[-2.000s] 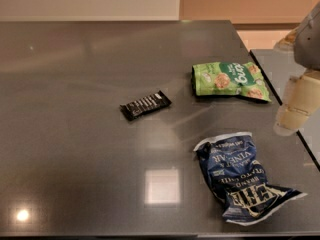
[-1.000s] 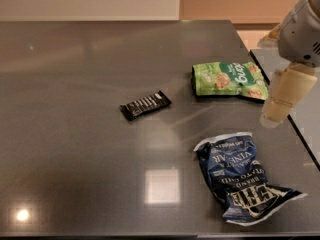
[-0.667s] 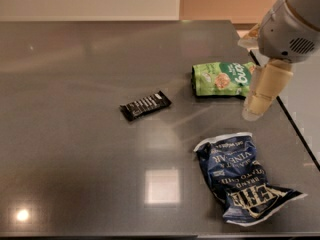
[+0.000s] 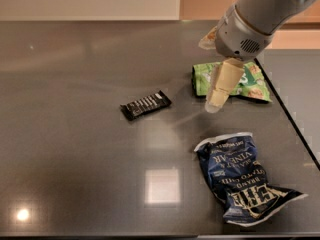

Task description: Pick rxbar chocolate

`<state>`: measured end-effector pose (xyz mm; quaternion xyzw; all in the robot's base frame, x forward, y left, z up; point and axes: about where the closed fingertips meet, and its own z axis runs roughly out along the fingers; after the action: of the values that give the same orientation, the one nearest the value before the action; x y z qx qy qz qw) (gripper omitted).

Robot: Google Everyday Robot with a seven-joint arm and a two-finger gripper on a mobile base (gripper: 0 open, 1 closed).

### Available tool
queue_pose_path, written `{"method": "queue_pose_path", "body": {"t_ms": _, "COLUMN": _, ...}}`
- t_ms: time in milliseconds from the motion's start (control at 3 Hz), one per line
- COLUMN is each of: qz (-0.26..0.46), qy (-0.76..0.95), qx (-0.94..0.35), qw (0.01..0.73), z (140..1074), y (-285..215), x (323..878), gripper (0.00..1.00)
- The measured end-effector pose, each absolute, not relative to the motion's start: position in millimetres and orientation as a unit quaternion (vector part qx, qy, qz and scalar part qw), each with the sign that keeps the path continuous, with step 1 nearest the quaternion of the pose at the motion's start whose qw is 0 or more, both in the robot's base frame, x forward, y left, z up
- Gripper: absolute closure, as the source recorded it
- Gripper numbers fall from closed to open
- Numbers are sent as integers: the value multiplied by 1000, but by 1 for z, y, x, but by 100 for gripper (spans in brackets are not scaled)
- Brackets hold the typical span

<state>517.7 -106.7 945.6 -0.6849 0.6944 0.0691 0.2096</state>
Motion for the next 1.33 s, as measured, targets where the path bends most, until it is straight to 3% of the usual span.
{"method": "queue_pose_path", "body": {"t_ms": 1333, "qz": 127, "qy": 631, "qx": -744, "qw": 178, "z": 869, "y": -7, "x": 564, "gripper": 0}}
